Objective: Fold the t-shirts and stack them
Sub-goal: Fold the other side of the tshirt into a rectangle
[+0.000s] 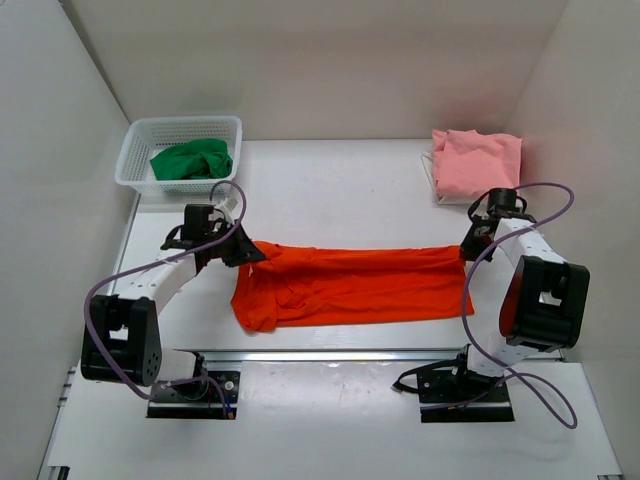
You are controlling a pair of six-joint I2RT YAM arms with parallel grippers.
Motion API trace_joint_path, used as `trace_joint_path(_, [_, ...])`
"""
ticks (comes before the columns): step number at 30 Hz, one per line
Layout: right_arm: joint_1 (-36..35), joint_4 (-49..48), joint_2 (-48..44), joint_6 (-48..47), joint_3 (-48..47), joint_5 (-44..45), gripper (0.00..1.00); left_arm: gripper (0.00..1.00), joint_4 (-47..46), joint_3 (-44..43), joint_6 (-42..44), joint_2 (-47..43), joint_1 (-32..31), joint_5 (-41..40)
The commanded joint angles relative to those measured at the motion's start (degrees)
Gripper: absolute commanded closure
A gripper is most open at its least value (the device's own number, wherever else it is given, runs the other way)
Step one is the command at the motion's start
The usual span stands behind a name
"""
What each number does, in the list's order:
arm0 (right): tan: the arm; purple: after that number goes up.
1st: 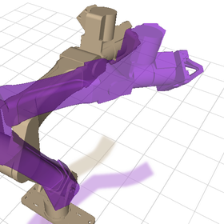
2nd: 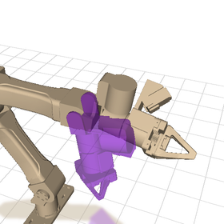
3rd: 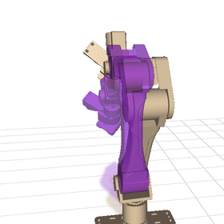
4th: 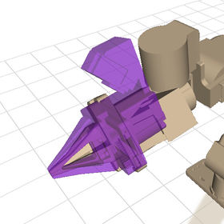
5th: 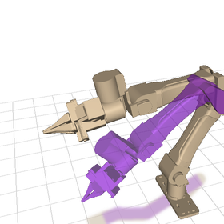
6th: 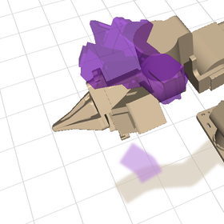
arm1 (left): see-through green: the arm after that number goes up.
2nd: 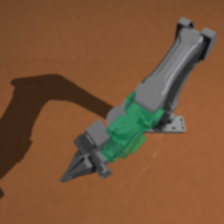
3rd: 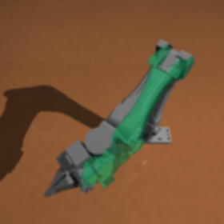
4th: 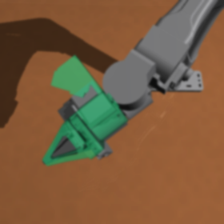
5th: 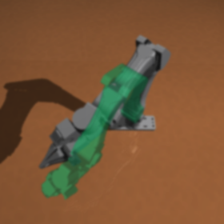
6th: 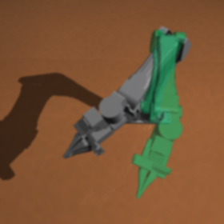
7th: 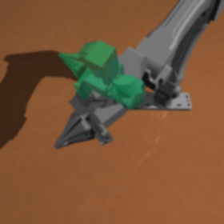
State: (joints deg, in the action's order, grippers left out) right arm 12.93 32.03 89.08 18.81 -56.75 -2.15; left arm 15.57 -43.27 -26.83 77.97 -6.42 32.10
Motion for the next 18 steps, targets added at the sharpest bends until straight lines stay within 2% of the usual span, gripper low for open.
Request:
trace_joint_path(1, [-0.18, -0.66, -2.16, -0.35, 0.59, 1.98, 1.0, 1.0, 0.34, 3.09, 0.91, -2.73, -0.18, -1.51])
trace_joint_path(4, [-0.1, 1.36, -1.8, 0.61, 0.85, 4.69, 1.0, 0.86, -0.37, 5.03, 0.46, -4.75, -1.05, -2.12])
trace_joint_path(6, [0.25, 3.2, -2.07, 1.75, 1.03, 5.84, 1.0, 0.84, -1.59, 7.13, -0.15, -6.86, -0.88, -2.39])
trace_joint_path(7, [0.34, 3.56, -2.41, 2.28, 1.64, 6.37, 0.99, 0.78, -2.29, 7.75, -0.41, -8.7, -0.62, -2.65])
trace_joint_path(8, [0.6, 3.74, -3.2, 2.89, 2.43, 6.63, 0.95, 0.64, -3.52, 8.89, -1.55, -11.5, -0.36, -2.74])
trace_joint_path(9, [0.35, 4.0, -4.6, 3.16, 2.96, 6.64, 0.88, 0.61, -4.66, 10.47, -2.34, -12.57, 0.17, -3.18])
trace_joint_path(10, [1.04, 3.92, -5.66, 3.51, 3.92, 6.11, 0.77, 0.57, -5.2, 11.09, -3.05, -15.37, 0.09, -3.7])
trace_joint_path(11, [1.05, 4.0, -6.1, 3.86, 4.89, 5.76, 0.66, 0.5, -6.07, 11.71, -3.84, -18.35, 0.26, -4.84])
trace_joint_path(12, [0.96, 3.74, -7.59, 3.95, 5.94, 5.32, 0.6, 0.44, -6.6, 11.89, -4.37, -21.08, -0.17, -6.07])
trace_joint_path(13, [0.96, 3.65, -8.73, 4.56, 5.86, 5.23, 0.5, 0.42, -6.7, 12.06, -4.72, -21.98, -0.26, -6.34])
trace_joint_path(14, [0.7, 3.48, -9.09, 4.31, 6.3, 5.14, 0.45, 0.42, -6.96, 11.98, -4.9, -23.9, -0.53, -7.48])
trace_joint_path(16, [-0.18, 3.65, -12.33, 4.4, 6.3, 5.05, 0.41, 0.47, -6.96, 10.84, -5.6, -25.85, -0.36, -6.97])
trace_joint_path(18, [-2.28, 3.13, -14.36, 4.22, 5.78, 4.88, 0.4, 0.52, -4.69, 8.65, -5.43, -24.81, -1.93, -6.26])
